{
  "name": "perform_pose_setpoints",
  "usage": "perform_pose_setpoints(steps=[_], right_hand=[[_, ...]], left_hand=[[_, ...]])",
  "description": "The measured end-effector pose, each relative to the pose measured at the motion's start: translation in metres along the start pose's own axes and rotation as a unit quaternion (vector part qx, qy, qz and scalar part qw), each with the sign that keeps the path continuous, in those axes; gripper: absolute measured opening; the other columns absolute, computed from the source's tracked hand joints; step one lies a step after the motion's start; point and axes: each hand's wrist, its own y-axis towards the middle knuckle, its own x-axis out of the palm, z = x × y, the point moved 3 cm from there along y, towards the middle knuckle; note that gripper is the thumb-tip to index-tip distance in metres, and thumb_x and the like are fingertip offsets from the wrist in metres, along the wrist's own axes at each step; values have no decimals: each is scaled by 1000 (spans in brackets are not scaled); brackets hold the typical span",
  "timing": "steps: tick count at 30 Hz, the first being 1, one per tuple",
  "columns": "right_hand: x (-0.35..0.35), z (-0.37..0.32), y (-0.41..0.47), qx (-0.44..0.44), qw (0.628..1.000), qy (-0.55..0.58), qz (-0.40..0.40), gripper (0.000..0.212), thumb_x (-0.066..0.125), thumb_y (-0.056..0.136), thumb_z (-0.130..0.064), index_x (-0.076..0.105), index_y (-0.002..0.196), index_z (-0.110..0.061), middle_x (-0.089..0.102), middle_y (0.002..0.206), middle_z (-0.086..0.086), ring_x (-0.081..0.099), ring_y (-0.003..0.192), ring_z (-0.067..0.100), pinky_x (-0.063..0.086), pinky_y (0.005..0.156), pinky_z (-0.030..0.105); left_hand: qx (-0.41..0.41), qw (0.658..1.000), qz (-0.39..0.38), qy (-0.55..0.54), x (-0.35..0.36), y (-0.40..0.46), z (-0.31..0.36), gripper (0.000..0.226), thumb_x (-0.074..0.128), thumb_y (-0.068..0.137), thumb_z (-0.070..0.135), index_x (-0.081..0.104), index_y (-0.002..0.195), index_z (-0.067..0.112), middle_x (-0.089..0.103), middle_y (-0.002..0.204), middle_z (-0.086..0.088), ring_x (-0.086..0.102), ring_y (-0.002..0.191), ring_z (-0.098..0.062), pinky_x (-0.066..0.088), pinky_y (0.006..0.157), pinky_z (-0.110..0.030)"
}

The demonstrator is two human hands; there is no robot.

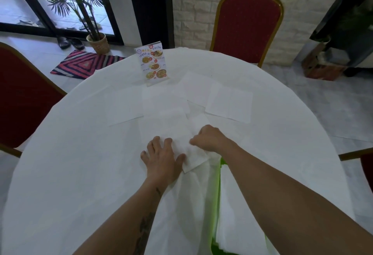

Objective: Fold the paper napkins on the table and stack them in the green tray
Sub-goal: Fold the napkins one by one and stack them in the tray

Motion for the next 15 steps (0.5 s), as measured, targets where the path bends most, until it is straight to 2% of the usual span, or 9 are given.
perform_pose_setpoints(steps=[3, 6, 9, 10, 12, 15], right_hand=[[11, -2, -4, -8, 997, -69, 18, 24, 60, 75, -27, 54, 92, -12, 61, 96, 6, 63, 90, 27, 44, 65, 30], [17, 1, -3, -3, 996, -81, 49, 15, 56, 74, -17, 49, 87, -13, 58, 102, 8, 62, 99, 30, 42, 68, 30], [19, 1, -3, 22, 990, -108, 83, 50, 62, 77, -24, 47, 122, -9, 46, 125, 11, 48, 119, 33, 43, 83, 35], [20, 0, -4, 28, 989, -118, 87, 57, 63, 78, -26, 44, 128, -8, 43, 130, 12, 45, 121, 33, 43, 87, 36], [23, -1, -4, 26, 989, -123, 83, 53, 61, 80, -25, 47, 128, -7, 44, 130, 13, 47, 119, 33, 44, 91, 37], [24, -3, -6, 5, 990, -122, 71, 36, 57, 81, -20, 56, 115, -9, 54, 121, 12, 55, 111, 33, 48, 88, 36]], left_hand=[[4, 1000, -2, -12, -1, -1, -4, 58, 46, 88, 56, 30, 137, 30, 18, 149, -7, 14, 138, -31, 16, 112, -51], [18, 1000, -6, -22, -4, -1, -8, 54, 48, 90, 49, 32, 138, 30, 18, 150, -6, 14, 140, -30, 16, 113, -50], [23, 999, -7, -24, -7, -3, -15, 54, 50, 89, 44, 32, 138, 29, 18, 151, -6, 14, 140, -29, 14, 113, -48], [23, 999, -8, -24, -8, -4, -17, 55, 51, 89, 44, 32, 138, 29, 17, 151, -5, 14, 140, -29, 14, 113, -48], [23, 999, -9, -27, -8, -6, -18, 56, 53, 89, 44, 32, 138, 30, 18, 150, -5, 14, 140, -28, 14, 113, -47], [30, 999, 1, -32, -8, -8, -19, 55, 54, 88, 43, 34, 137, 30, 21, 149, -4, 18, 138, -28, 15, 113, -47]])
